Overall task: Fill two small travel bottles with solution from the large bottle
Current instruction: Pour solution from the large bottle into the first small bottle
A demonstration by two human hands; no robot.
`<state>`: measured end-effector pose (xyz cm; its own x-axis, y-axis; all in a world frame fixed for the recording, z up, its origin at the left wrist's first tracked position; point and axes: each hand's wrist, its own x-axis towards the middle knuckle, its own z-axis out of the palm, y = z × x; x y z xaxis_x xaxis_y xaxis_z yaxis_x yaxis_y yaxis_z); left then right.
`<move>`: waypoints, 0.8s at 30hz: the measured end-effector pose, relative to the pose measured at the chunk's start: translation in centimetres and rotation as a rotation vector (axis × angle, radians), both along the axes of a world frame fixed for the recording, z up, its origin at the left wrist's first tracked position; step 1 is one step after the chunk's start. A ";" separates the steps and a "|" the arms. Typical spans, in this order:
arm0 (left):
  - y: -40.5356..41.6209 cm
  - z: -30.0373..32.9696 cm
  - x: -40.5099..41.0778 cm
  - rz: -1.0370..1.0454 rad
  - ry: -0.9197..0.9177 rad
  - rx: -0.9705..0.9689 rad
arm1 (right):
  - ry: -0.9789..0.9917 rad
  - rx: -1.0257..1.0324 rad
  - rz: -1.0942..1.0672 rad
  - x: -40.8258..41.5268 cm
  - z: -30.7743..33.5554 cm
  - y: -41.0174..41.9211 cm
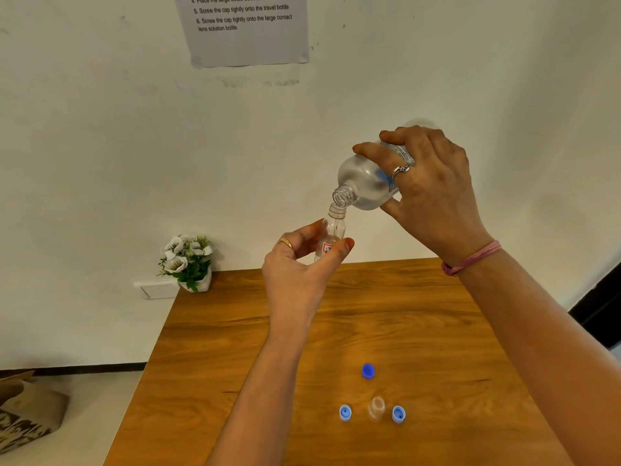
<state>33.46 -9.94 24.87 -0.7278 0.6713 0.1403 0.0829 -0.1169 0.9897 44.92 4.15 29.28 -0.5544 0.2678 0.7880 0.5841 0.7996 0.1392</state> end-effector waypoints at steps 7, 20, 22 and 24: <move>0.0 -0.1 -0.3 -0.001 0.011 -0.003 | -0.008 -0.002 -0.001 -0.3 0.0 0.0; 0.2 -0.1 -0.7 -0.001 0.022 -0.014 | -0.006 -0.005 -0.001 -0.5 0.0 0.2; 0.2 -0.1 -0.8 -0.004 0.019 -0.008 | -0.006 -0.004 -0.004 -0.6 0.0 0.2; 0.3 -0.1 -0.8 -0.006 0.011 -0.006 | -0.008 0.004 -0.012 -0.6 0.0 0.3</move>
